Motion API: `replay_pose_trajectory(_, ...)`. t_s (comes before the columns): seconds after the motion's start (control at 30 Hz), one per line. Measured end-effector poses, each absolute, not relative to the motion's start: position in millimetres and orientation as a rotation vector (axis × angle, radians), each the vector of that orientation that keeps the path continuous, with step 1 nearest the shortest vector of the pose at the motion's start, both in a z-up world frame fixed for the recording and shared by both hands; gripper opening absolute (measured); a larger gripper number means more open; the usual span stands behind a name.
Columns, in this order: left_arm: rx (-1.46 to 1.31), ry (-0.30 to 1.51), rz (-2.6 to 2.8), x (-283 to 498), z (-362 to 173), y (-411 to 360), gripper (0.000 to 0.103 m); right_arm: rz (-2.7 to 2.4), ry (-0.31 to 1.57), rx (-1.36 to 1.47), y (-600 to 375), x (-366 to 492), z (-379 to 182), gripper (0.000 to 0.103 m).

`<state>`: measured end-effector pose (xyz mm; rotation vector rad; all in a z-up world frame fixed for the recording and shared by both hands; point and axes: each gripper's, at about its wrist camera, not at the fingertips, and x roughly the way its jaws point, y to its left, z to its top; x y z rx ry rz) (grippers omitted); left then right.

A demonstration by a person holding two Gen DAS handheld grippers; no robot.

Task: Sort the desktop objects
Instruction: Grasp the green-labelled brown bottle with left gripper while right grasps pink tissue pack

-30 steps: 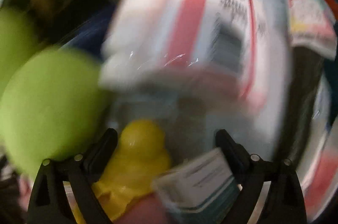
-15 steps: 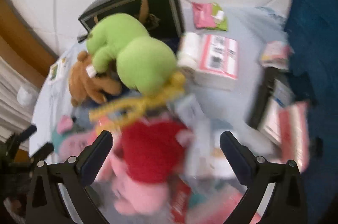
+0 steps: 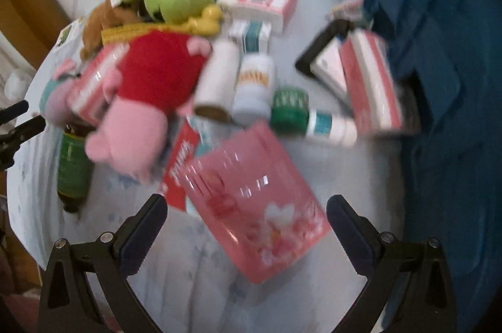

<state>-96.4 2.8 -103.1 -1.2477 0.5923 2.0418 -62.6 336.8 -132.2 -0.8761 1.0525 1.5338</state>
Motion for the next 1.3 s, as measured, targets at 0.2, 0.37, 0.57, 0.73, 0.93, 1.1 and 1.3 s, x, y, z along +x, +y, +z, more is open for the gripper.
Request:
replay_pose_trajectory(0.2,-1.387,0.62,2.008,-90.8,-151.5,5.6,0.09,1.528,1.071,-0.9,338.6,-57.3,-150.5,0.103)
replay_pose_trajectory(0.37,-1.481,0.621,1.98,-92.5,-176.9,6.2,0.081,1.543,1.079,-0.962,349.0,-59.0,-166.7,0.103)
replay_pose_trajectory(0.57,-1.501,0.612,1.965,-87.0,-180.8,4.2,0.052,1.566,1.06,-0.995,361.1,-60.6,-174.8,0.103)
replay_pose_trajectory(0.73,-1.418,0.602,2.001,-71.9,-157.0,-2.7,0.051,1.514,1.077,-0.919,360.0,-58.7,-168.3,0.094)
replay_pose_trajectory(0.93,-1.288,0.575,2.042,-51.8,-118.5,-13.2,0.051,1.521,1.073,-0.854,345.4,-62.2,-147.9,0.091)
replay_pose_trajectory(1.1,-1.188,0.561,2.074,-44.0,-86.6,-5.9,0.051,1.509,1.015,-0.774,326.5,-62.6,-118.5,0.091)
replay_pose_trajectory(1.3,-1.022,0.519,2.096,-21.5,-42.3,4.1,0.051,1.516,0.86,-0.655,293.1,-70.3,-57.7,0.091)
